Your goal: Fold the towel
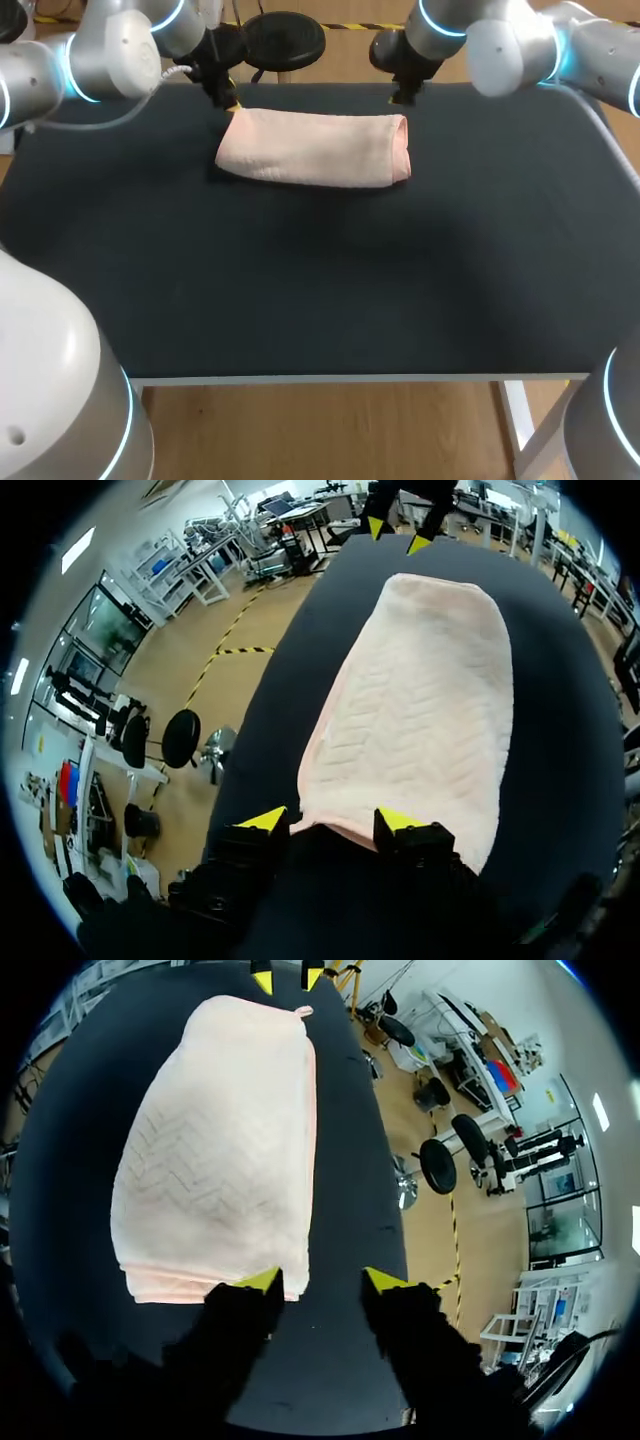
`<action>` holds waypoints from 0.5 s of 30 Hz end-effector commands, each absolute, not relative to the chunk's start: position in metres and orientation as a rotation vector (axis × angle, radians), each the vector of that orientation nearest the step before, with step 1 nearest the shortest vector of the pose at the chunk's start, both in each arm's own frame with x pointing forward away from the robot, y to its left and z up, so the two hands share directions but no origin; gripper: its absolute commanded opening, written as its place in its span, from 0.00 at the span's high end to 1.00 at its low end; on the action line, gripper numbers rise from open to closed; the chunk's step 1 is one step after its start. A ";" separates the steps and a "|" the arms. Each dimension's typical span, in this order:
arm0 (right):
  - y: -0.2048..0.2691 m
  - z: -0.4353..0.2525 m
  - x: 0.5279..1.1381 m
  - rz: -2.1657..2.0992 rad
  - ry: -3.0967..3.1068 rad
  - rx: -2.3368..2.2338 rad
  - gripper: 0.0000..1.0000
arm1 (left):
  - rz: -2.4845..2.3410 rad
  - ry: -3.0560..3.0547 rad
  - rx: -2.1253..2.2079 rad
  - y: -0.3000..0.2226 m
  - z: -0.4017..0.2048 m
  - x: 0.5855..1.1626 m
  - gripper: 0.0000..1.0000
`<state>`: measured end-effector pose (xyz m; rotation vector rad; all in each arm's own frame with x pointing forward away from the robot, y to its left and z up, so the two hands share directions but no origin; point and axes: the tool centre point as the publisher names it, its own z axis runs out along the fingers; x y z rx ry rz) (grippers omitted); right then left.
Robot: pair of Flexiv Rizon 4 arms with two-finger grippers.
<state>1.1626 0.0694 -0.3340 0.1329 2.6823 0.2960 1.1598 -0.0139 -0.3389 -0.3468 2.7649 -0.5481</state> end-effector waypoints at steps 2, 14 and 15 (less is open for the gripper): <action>0.076 -0.316 1.139 0.364 2.681 0.112 0.00 | -0.629 2.741 -0.379 -0.002 -0.317 1.133 0.00; 0.086 -0.284 1.114 0.826 2.522 0.756 0.00 | -1.099 2.686 -0.697 0.010 -0.285 1.117 0.00; 0.086 -0.280 1.113 0.855 2.509 0.737 0.00 | -1.152 2.670 -0.712 0.012 -0.281 1.116 0.00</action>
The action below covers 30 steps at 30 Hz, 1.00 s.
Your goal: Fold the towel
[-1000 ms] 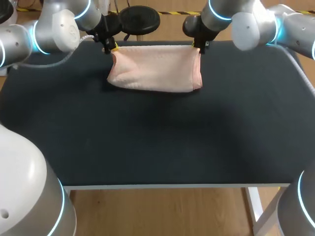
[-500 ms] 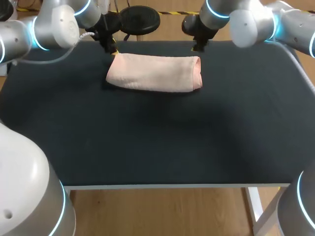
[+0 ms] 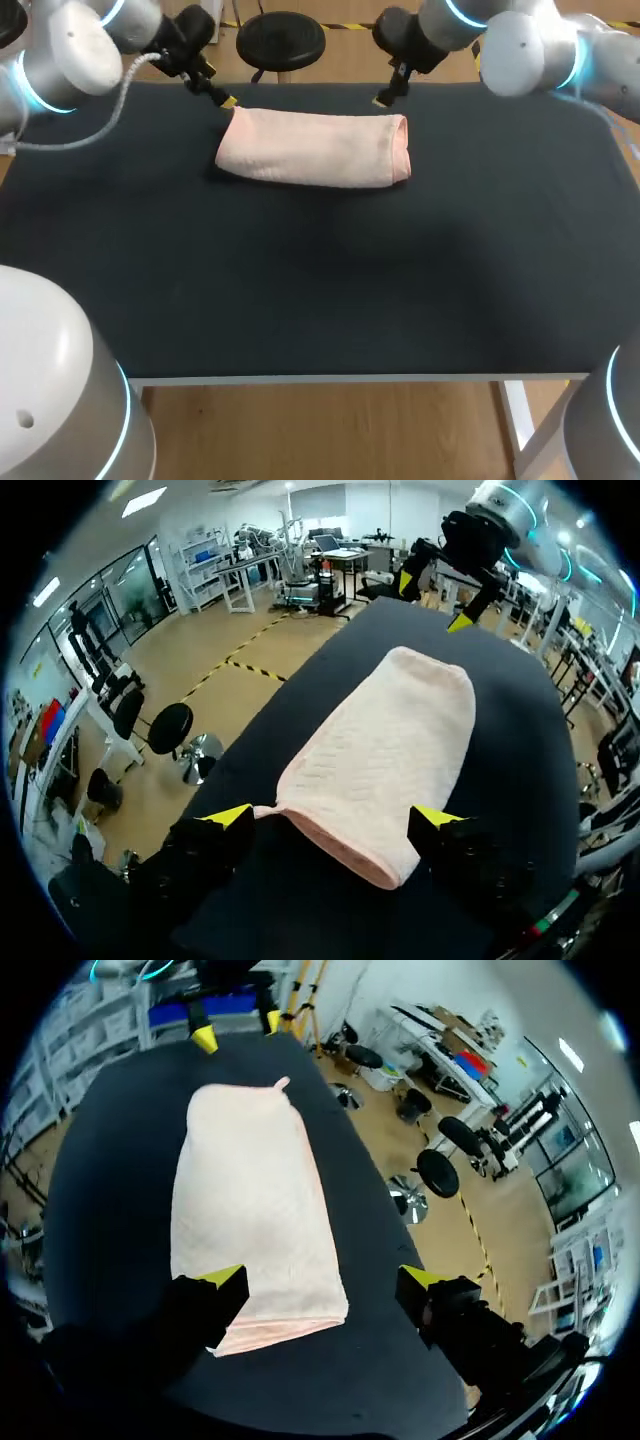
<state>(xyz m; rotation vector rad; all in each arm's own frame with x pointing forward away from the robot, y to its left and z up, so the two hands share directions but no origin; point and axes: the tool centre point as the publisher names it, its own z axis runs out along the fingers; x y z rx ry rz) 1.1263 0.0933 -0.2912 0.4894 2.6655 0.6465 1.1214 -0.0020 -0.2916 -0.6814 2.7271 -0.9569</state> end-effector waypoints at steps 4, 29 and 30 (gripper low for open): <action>0.084 -0.265 1.111 0.913 2.485 0.734 0.00 | -1.406 2.592 -0.726 0.021 -0.264 1.114 0.00; 0.085 -0.249 1.105 0.942 2.460 0.719 0.00 | -1.537 2.822 -0.086 0.072 -0.249 1.073 0.00; 0.085 -0.249 1.105 0.942 2.460 0.719 0.00 | -1.515 2.823 -0.075 0.071 -0.248 1.072 0.00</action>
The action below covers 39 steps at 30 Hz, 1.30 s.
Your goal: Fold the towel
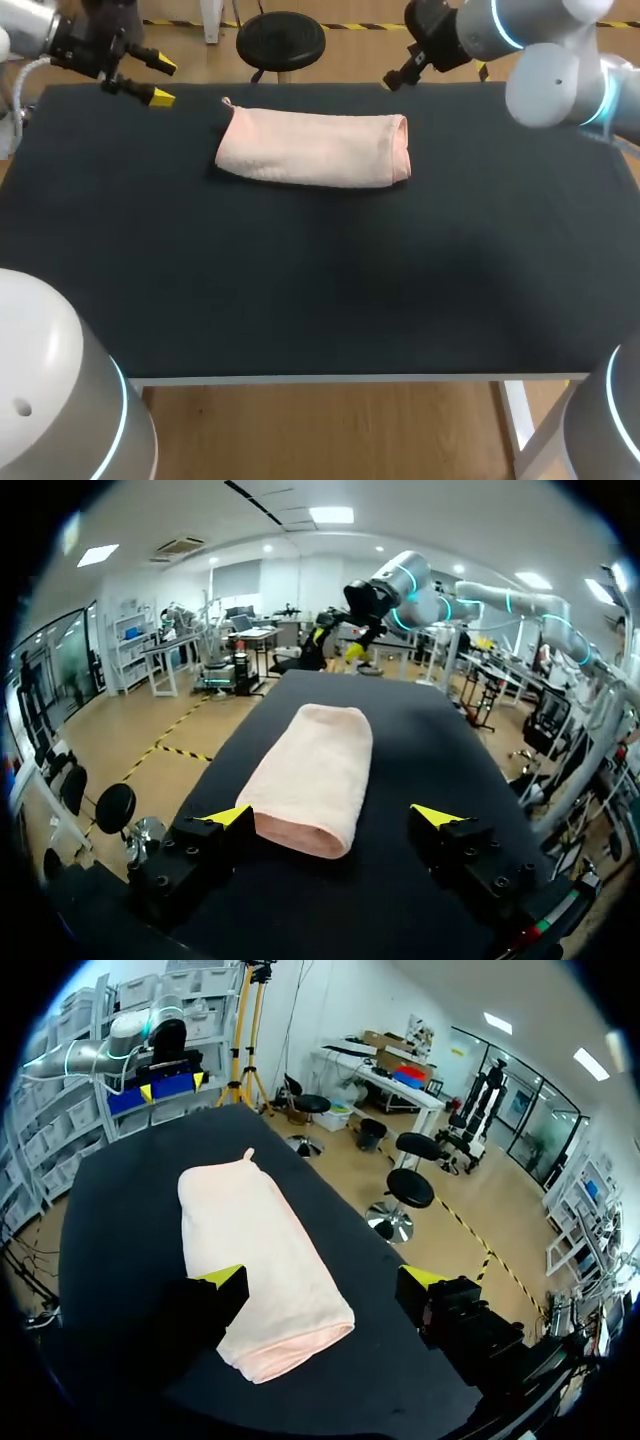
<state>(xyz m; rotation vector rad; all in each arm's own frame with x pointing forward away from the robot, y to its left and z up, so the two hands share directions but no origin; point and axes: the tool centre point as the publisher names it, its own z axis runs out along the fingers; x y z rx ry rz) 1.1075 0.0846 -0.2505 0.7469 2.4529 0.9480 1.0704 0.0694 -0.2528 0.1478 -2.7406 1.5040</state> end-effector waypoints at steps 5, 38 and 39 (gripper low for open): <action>0.085 -0.249 1.105 0.942 2.460 0.719 0.00 | 1.455 -2.712 0.072 0.071 -0.248 1.072 0.00; 0.065 -0.316 1.077 1.071 2.018 2.183 0.00 | 1.455 -2.712 0.072 0.071 -0.248 1.072 0.00; 0.062 -0.318 1.077 1.072 2.031 2.200 0.00 | 1.455 -2.712 0.072 0.071 -0.248 1.072 0.00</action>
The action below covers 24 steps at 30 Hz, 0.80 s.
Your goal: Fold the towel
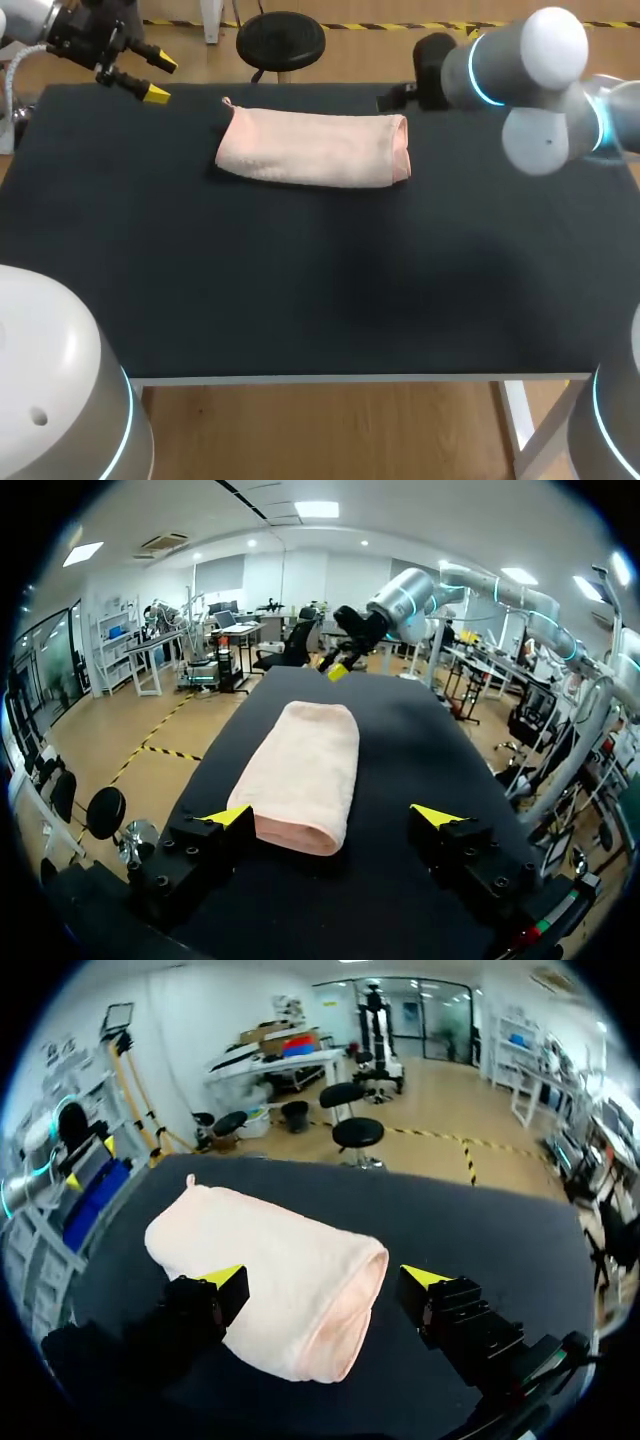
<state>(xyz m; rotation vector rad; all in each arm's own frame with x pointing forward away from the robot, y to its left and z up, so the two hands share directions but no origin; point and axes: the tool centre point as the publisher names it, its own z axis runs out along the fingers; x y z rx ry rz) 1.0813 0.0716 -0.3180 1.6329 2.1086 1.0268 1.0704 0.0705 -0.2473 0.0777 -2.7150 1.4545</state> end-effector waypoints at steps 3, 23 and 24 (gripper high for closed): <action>0.056 -0.320 1.077 1.064 2.068 2.182 0.00 | 1.455 -2.712 0.072 0.071 -0.248 1.072 0.00; 0.046 -0.363 1.079 1.124 2.333 2.078 0.00 | 1.455 -2.712 0.072 0.071 -0.248 1.072 0.00; 0.045 -0.366 1.077 1.122 2.333 2.062 0.00 | 1.455 -2.712 0.072 0.071 -0.248 1.072 0.00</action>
